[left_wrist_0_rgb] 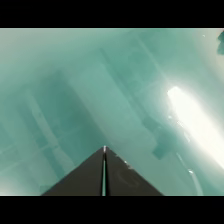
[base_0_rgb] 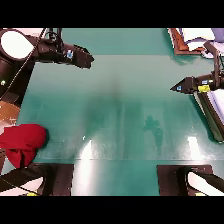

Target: Fold the shirts.

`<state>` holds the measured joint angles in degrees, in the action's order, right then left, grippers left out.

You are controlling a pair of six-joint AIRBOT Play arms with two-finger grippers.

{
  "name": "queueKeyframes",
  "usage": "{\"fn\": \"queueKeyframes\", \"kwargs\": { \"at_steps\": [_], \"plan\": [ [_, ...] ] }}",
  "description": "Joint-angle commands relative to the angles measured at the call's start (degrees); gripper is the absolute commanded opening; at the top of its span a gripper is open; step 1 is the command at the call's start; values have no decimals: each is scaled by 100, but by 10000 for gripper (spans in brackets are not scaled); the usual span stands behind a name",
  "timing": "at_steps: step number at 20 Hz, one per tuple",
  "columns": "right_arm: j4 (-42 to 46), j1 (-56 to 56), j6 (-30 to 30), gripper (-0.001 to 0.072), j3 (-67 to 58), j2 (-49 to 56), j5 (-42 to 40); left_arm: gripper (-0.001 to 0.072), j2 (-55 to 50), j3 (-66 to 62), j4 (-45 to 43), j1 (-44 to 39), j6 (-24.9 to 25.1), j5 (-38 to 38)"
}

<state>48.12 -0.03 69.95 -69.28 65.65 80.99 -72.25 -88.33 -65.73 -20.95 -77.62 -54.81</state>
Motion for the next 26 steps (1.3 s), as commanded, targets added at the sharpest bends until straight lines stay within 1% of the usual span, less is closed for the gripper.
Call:
{"fn": "queueKeyframes", "kwargs": {
  "at_steps": [1,10,13,16,17,18,20,21,23,24,26],
  "plan": [
    [-7,11,0,19,2,-2,20,28,0,0,0,0,2,39],
    [-7,11,0,18,2,-2,79,28,0,0,0,0,0,39],
    [-7,15,0,19,2,0,275,27,0,0,0,0,2,42],
    [-9,15,2,18,2,-2,424,28,0,0,15,0,4,273],
    [-15,15,4,19,2,-2,428,28,2,0,17,13,4,229],
    [-17,15,4,18,2,-2,431,28,39,0,-52,20,9,-131],
    [-46,15,7,19,2,-2,437,26,146,13,-444,129,2,-1263],
    [-50,15,7,18,2,-2,437,26,308,125,-540,256,2,-1587],
    [-57,15,7,18,2,-2,507,26,896,643,-625,662,-136,-1561],
    [-57,15,7,19,2,-2,546,26,1276,1014,-651,977,-326,-1517],
    [-55,15,4,18,2,-2,564,27,1989,1784,-925,1578,-673,-1705]
  ]
}}
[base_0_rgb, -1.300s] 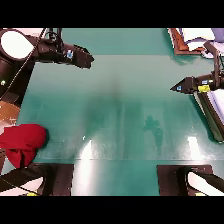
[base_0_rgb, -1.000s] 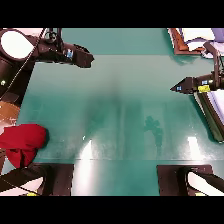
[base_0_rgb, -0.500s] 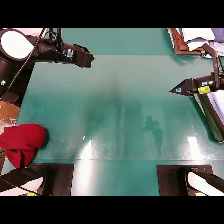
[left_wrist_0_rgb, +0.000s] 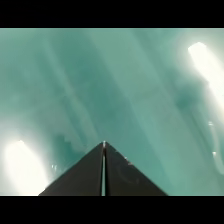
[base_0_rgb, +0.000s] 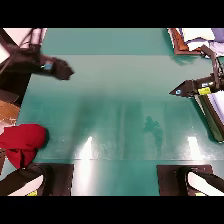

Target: Fold the shirts.

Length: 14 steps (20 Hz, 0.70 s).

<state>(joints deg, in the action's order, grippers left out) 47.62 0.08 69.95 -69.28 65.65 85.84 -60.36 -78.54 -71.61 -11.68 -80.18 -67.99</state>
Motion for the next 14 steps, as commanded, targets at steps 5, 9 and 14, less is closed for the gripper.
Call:
{"fn": "queueKeyframes", "kwargs": {
  "at_steps": [5,9,14],
  "plan": [
    [-2,4,2,18,2,-2,184,32,2177,2378,-1633,2186,-1067,-1248],
    [0,4,2,19,2,-2,179,720,2406,3051,-1982,2802,-1207,-1574],
    [-2,4,0,19,2,-2,181,720,2406,4041,-2260,2802,-1572,-1464]
  ]
}}
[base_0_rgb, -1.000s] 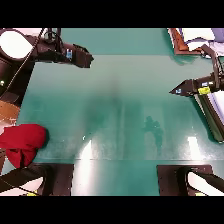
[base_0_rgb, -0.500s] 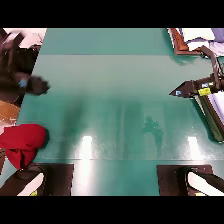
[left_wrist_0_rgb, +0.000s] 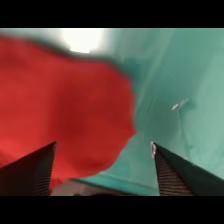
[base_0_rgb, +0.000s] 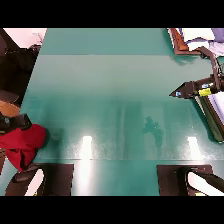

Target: Fold the shirts.

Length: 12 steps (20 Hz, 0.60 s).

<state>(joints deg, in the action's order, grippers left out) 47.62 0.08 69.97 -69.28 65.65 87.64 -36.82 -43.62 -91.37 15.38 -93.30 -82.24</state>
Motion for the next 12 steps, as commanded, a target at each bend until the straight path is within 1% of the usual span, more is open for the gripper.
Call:
{"fn": "queueKeyframes", "kwargs": {
  "at_steps": [1,4,7,8,9,10,12],
  "plan": [
    [0,4,-2,19,2,-2,2,720,52,767,-369,96,-295,87],
    [0,4,-2,19,2,-2,2,720,52,1250,-442,96,-293,446],
    [-2,4,0,18,2,-2,-20,712,52,1390,-468,96,-293,691],
    [-2,4,0,18,2,-2,-20,485,52,1386,-468,96,-269,734],
    [-2,4,0,19,2,-2,-17,200,52,1386,-466,96,-269,782],
    [-4,4,0,19,2,-2,-17,25,52,1384,-450,96,-269,828],
    [-9,4,2,19,-2,-2,7,27,59,1207,-236,96,-269,813]
  ]
}}
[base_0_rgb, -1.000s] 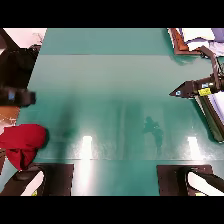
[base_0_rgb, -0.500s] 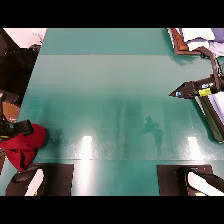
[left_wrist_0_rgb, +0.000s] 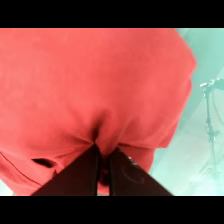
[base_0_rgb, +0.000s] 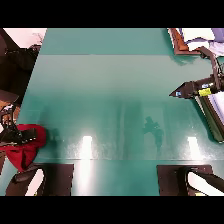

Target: Fold the shirts.

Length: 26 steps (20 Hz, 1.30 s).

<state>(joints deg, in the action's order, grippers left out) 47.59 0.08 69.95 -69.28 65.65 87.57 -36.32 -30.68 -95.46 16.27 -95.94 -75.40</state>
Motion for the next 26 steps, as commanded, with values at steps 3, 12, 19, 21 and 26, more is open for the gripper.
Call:
{"fn": "queueKeyframes", "kwargs": {
  "at_steps": [3,12,19,21,26],
  "plan": [
    [-363,-31,166,19,-96,-2,114,26,20,-1161,647,-44,52,55],
    [-599,17,448,18,-2177,-2,-297,24,-105,-5281,1670,-2350,35,20],
    [-590,15,463,18,-2968,-2,-402,25,-2009,-5497,2138,-4441,44,90],
    [-564,15,463,19,-2959,0,-389,26,-2793,-5497,2175,-5184,280,483],
    [-544,15,463,19,-2957,0,-382,442,-4310,-5497,2688,-6437,964,957]
  ]
}}
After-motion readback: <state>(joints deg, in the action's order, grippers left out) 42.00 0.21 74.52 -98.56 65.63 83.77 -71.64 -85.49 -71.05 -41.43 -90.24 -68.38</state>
